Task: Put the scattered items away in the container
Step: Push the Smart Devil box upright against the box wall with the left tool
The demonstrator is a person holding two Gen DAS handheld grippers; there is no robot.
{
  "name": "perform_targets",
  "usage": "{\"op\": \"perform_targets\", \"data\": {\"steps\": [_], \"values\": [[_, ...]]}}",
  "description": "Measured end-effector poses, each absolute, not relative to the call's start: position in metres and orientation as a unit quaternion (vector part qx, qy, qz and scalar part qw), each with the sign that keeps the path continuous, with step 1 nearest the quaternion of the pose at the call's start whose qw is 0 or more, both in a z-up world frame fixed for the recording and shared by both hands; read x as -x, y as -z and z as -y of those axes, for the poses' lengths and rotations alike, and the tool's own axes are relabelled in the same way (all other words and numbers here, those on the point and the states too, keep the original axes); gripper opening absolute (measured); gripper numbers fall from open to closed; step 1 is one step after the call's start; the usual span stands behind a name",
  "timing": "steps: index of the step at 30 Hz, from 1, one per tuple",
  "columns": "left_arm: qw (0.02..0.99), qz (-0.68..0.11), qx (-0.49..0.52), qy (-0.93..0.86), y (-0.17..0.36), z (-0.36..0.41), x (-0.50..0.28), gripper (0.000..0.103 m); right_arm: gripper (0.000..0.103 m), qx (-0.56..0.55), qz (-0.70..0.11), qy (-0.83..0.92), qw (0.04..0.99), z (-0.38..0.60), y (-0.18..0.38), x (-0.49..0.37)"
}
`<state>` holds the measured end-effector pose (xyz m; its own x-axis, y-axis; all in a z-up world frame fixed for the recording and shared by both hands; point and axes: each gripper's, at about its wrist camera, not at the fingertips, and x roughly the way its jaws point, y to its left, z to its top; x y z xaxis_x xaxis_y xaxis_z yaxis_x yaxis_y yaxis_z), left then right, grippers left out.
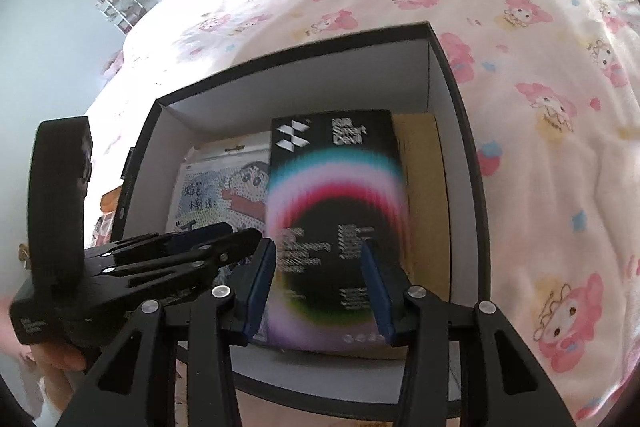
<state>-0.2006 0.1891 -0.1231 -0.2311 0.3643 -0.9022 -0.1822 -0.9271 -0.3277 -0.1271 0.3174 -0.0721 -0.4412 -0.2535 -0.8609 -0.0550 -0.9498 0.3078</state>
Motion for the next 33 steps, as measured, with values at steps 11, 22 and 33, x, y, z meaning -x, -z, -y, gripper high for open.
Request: {"op": "perform_targets", "data": {"steps": [11, 22, 33], "values": [[0.155, 0.122, 0.603, -0.773, 0.128, -0.179, 0.231, 0.034, 0.041, -0.551, 0.088, 0.826, 0.08, -0.298, 0.07, 0.18], [0.266, 0.101, 0.625, -0.727, 0.128, -0.21, 0.256, 0.034, 0.041, -0.535, 0.156, 0.829, 0.035, -0.35, 0.07, 0.194], [0.196, 0.086, 0.606, -0.766, 0.142, -0.22, 0.311, 0.034, 0.041, -0.529, 0.134, 0.838, 0.018, -0.35, 0.075, 0.197]]}}
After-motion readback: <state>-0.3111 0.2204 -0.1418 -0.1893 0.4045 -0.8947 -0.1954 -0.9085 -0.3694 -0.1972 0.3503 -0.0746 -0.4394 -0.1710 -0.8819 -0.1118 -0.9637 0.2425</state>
